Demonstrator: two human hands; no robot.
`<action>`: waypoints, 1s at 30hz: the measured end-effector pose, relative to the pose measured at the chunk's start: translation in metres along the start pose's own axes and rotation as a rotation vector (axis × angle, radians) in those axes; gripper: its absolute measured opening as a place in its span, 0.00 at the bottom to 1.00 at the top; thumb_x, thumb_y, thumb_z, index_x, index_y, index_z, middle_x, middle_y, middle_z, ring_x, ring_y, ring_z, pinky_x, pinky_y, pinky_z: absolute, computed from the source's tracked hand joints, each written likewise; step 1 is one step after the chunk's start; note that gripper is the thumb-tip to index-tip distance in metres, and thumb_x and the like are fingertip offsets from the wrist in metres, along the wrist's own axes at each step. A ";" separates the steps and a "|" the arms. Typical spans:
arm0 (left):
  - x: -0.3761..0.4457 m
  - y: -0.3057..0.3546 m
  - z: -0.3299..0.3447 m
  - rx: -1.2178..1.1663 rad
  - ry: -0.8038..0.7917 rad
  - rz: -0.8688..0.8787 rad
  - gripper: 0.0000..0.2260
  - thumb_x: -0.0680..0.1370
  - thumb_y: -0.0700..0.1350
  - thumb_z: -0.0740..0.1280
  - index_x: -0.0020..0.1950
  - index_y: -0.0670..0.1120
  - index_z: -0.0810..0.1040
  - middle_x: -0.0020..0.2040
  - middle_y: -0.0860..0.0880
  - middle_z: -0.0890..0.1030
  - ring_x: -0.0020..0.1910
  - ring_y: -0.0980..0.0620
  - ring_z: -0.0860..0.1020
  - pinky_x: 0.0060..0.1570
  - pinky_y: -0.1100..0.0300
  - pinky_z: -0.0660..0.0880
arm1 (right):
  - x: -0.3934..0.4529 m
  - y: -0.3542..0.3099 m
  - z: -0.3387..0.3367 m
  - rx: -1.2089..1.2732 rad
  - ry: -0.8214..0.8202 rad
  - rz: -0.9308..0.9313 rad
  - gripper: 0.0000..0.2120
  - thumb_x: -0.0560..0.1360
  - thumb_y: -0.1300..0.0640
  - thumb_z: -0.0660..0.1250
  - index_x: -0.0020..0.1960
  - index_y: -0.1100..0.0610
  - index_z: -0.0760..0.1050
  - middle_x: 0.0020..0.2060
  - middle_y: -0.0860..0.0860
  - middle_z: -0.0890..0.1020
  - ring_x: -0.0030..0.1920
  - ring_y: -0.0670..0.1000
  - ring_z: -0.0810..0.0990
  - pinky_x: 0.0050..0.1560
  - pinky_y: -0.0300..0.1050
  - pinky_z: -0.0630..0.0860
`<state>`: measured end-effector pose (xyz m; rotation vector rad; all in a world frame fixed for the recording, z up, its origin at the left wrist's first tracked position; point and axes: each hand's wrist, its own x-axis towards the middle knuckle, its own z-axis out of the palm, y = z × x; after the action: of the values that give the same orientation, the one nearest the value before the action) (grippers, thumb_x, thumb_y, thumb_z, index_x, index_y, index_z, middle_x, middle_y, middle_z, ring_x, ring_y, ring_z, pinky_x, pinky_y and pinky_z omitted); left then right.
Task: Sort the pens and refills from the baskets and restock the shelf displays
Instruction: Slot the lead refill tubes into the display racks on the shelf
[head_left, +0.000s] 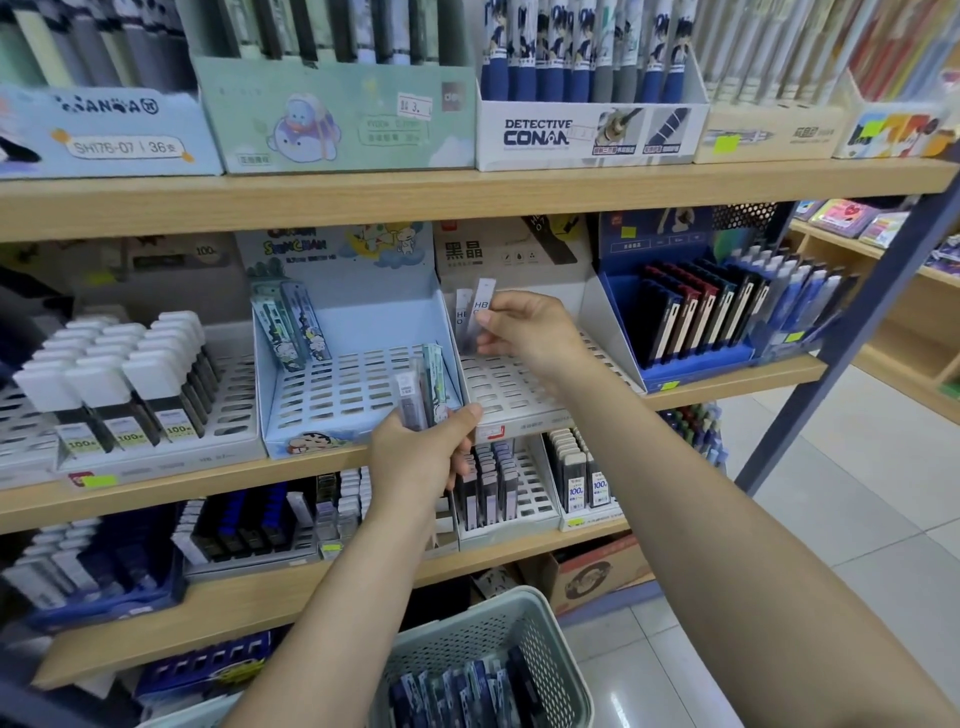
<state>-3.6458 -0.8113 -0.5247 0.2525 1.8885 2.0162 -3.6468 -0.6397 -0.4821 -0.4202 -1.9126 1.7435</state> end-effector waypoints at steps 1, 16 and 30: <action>0.000 0.000 0.000 0.000 -0.001 -0.002 0.11 0.74 0.44 0.77 0.47 0.42 0.78 0.27 0.51 0.79 0.22 0.56 0.73 0.24 0.61 0.69 | 0.001 0.001 0.000 -0.015 0.004 0.000 0.04 0.78 0.66 0.67 0.48 0.60 0.80 0.39 0.56 0.82 0.37 0.51 0.81 0.46 0.45 0.83; 0.001 -0.002 -0.001 0.008 0.001 -0.003 0.14 0.74 0.45 0.77 0.52 0.39 0.79 0.29 0.50 0.79 0.23 0.55 0.73 0.23 0.61 0.70 | 0.002 0.003 0.007 -0.102 0.036 -0.029 0.09 0.79 0.64 0.67 0.43 0.55 0.81 0.37 0.54 0.83 0.35 0.50 0.81 0.43 0.45 0.82; 0.002 0.002 -0.003 0.007 -0.036 -0.021 0.12 0.74 0.45 0.77 0.49 0.40 0.79 0.29 0.49 0.79 0.22 0.54 0.72 0.22 0.64 0.68 | 0.000 0.005 0.015 -0.351 0.141 -0.080 0.07 0.74 0.61 0.75 0.39 0.53 0.80 0.33 0.46 0.81 0.33 0.42 0.78 0.39 0.35 0.76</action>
<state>-3.6490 -0.8139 -0.5231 0.2681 1.8692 1.9788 -3.6558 -0.6511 -0.4873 -0.5683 -2.1027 1.2914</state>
